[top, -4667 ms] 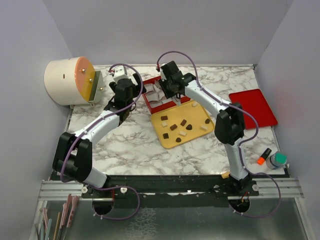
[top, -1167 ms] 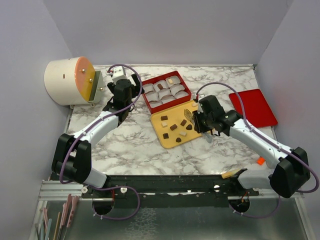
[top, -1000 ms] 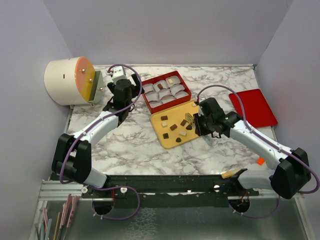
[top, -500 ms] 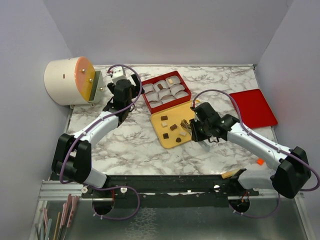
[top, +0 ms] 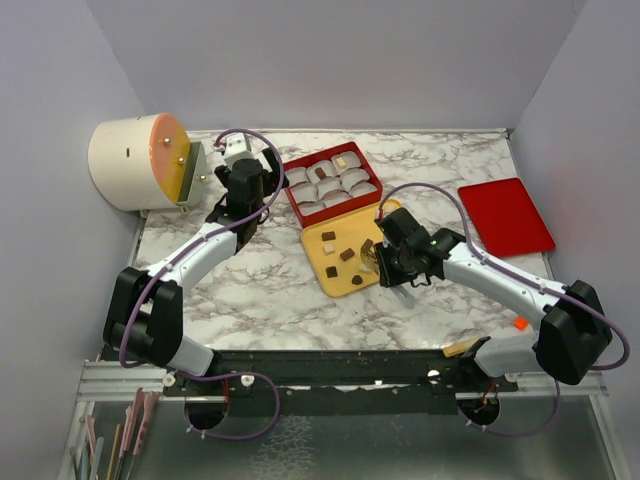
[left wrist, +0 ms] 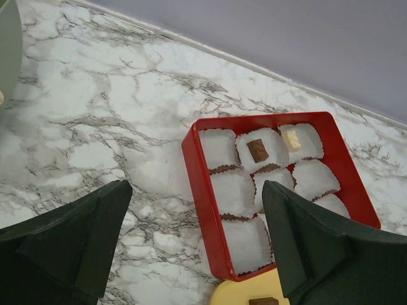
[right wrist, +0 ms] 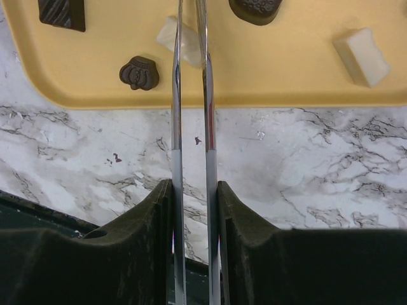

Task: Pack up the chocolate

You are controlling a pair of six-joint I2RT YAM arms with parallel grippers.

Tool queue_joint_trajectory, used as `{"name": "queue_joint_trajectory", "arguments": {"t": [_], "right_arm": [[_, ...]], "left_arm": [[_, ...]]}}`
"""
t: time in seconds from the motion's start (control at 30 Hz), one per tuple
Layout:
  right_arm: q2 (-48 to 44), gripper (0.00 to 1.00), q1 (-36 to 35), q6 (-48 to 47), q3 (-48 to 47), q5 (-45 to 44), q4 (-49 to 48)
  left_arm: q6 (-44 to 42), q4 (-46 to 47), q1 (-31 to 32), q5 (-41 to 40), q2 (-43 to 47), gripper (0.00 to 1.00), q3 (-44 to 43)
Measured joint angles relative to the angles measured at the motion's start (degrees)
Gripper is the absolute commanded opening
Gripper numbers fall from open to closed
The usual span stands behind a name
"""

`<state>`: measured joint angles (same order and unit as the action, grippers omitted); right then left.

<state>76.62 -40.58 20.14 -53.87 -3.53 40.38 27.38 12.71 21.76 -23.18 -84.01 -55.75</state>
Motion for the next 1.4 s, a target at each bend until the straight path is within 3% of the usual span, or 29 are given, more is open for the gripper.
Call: {"name": "queue_joint_trajectory", "arguments": {"t": [1.4], "right_arm": [[9.1, 0.33, -0.2, 1.3, -7.9, -13.5, 0.3]], "left_arm": [[0.0, 0.0, 0.0, 0.7, 0.0, 0.94, 0.1]]}}
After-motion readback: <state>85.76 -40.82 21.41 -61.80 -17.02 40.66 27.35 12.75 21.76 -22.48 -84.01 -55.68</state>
